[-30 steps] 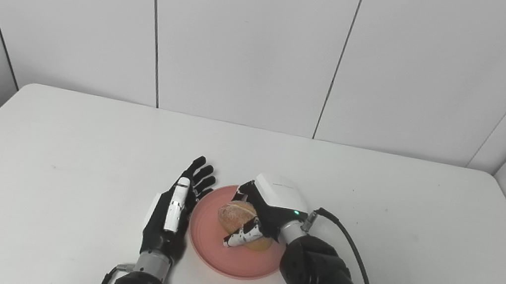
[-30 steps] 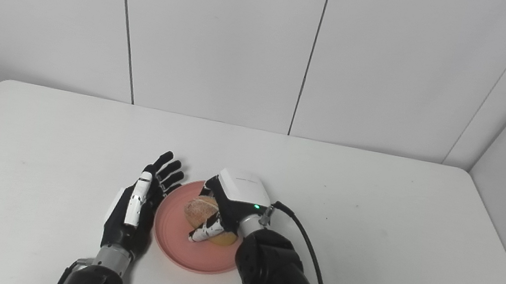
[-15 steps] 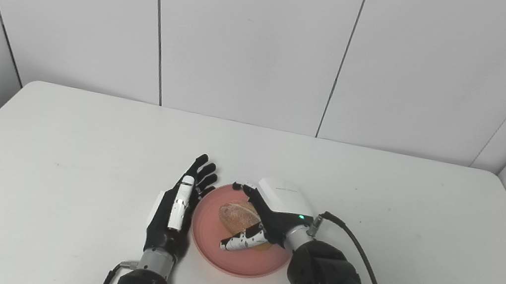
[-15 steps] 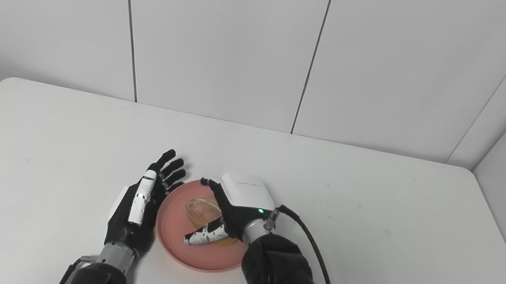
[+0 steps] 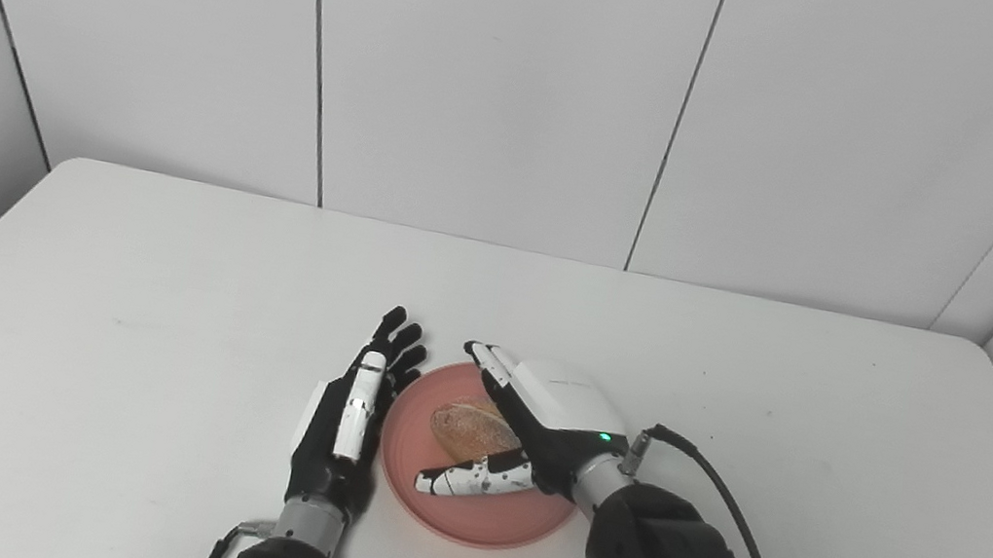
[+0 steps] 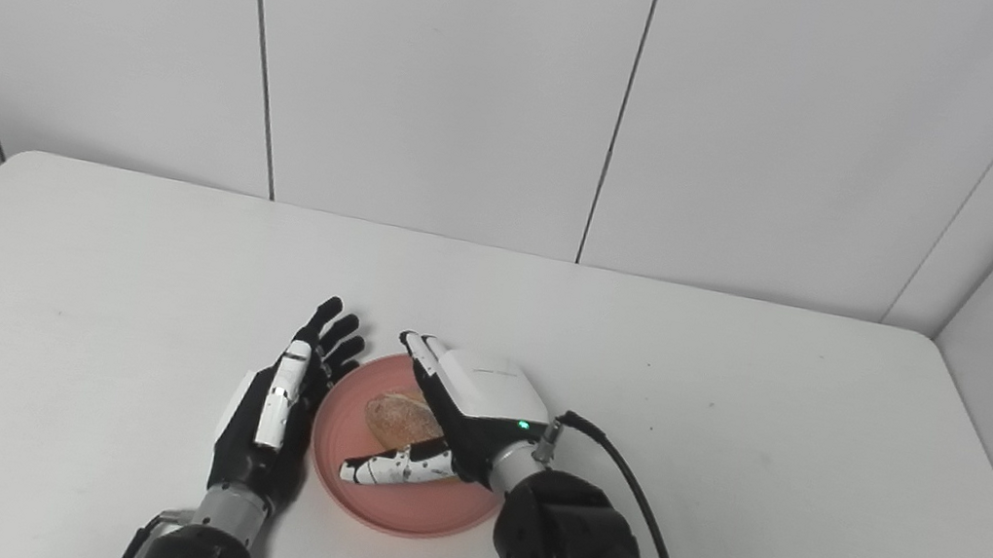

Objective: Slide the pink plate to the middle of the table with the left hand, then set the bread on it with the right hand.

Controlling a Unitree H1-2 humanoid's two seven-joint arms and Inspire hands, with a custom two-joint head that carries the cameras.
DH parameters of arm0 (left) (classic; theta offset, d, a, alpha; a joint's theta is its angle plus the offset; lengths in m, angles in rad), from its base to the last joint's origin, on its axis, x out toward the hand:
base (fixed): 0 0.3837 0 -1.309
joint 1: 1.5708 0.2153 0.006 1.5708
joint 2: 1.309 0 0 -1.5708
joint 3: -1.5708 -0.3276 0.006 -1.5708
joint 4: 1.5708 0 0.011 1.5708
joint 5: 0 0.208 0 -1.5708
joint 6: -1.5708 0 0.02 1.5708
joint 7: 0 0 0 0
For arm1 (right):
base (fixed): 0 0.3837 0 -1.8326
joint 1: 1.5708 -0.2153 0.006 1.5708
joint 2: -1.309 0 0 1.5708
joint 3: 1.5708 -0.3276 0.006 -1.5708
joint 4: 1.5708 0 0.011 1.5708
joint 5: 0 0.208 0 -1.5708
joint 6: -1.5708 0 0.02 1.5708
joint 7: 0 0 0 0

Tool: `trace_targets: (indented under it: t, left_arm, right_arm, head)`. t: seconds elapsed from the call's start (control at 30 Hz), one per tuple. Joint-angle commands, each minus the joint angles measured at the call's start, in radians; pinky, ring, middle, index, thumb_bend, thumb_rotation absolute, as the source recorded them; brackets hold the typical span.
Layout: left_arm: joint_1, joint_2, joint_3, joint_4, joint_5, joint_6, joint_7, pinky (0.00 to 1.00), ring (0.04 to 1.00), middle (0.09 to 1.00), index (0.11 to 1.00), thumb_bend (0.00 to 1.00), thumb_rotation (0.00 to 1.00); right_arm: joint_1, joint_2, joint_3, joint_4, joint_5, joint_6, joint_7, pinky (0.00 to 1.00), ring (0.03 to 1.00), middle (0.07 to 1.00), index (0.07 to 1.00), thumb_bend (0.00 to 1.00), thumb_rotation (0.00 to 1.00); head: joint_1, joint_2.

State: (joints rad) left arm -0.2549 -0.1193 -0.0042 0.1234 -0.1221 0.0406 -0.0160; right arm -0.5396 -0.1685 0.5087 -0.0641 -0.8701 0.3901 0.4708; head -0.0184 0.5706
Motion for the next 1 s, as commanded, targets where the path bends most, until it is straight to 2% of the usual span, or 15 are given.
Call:
trace_targets:
  t: [0.0, 0.07, 0.2, 0.33, 0.47, 0.57, 0.63, 0.77, 0.9, 0.97]
  left_arm:
    - [0.018, -0.001, -0.015, 0.015, 0.020, 0.009, 0.000, 0.97, 0.949, 0.958, 0.950, 0.37, 1.00]
    - [0.020, 0.002, -0.017, 0.017, 0.023, -0.007, -0.004, 0.98, 0.959, 0.965, 0.955, 0.38, 1.00]
    - [0.029, 0.004, -0.021, 0.007, 0.026, -0.012, -0.004, 0.98, 0.985, 0.987, 0.971, 0.38, 1.00]
    - [0.032, 0.005, -0.020, 0.007, 0.009, -0.029, -0.016, 0.99, 0.999, 0.997, 0.979, 0.37, 1.00]
    - [0.040, -0.003, -0.011, -0.003, -0.023, -0.034, -0.024, 0.96, 0.971, 0.985, 0.962, 0.36, 0.96]
    - [0.043, 0.001, -0.014, -0.008, -0.011, -0.027, -0.017, 0.96, 0.971, 0.988, 0.962, 0.37, 0.96]
    - [0.046, 0.004, -0.016, -0.013, -0.002, -0.023, -0.015, 0.98, 0.977, 0.996, 0.974, 0.38, 0.99]
    - [0.052, 0.008, -0.014, -0.023, 0.002, -0.019, -0.014, 0.98, 0.979, 0.995, 0.980, 0.40, 0.99]
    - [0.062, 0.013, -0.012, -0.034, -0.003, -0.020, -0.017, 0.99, 0.981, 0.996, 0.979, 0.40, 0.97]
    - [0.067, 0.017, -0.010, -0.040, -0.003, -0.023, -0.018, 0.98, 0.978, 0.991, 0.974, 0.42, 0.95]
  right_arm:
    - [0.002, 0.008, -0.034, -0.011, 0.053, -0.084, -0.080, 0.96, 1.000, 1.000, 1.000, 1.00, 0.77]
    - [0.016, 0.015, -0.054, -0.004, 0.087, -0.123, -0.126, 0.96, 1.000, 1.000, 1.000, 1.00, 0.78]
    - [0.045, 0.029, -0.089, -0.008, 0.148, -0.183, -0.199, 0.97, 1.000, 1.000, 1.000, 0.98, 0.89]
    - [0.066, 0.031, -0.115, -0.020, 0.198, -0.227, -0.232, 0.98, 1.000, 1.000, 1.000, 0.94, 0.99]
    - [0.106, 0.026, -0.144, -0.023, 0.234, -0.314, -0.310, 0.95, 0.995, 1.000, 1.000, 0.89, 1.00]
    - [0.145, 0.040, -0.178, -0.030, 0.260, -0.363, -0.381, 0.92, 0.983, 1.000, 1.000, 0.88, 1.00]
    - [0.173, 0.051, -0.205, -0.039, 0.284, -0.381, -0.418, 0.90, 0.972, 1.000, 1.000, 0.87, 1.00]
    - [0.214, 0.061, -0.246, -0.052, 0.305, -0.407, -0.472, 0.91, 0.979, 1.000, 1.000, 0.80, 1.00]
    - [0.273, 0.072, -0.290, -0.085, 0.354, -0.385, -0.490, 0.90, 0.968, 1.000, 0.993, 0.75, 1.00]
    - [0.299, 0.080, -0.305, -0.095, 0.369, -0.376, -0.496, 0.90, 0.961, 0.986, 0.984, 0.70, 1.00]
  head:
    - [0.001, 0.000]
    - [0.001, -0.001]
    - [0.003, -0.001]
    - [0.003, -0.002]
    - [0.007, 0.000]
    - [0.007, -0.001]
    - [0.006, -0.002]
    - [0.005, -0.003]
    - [0.003, -0.001]
    - [-0.001, -0.001]
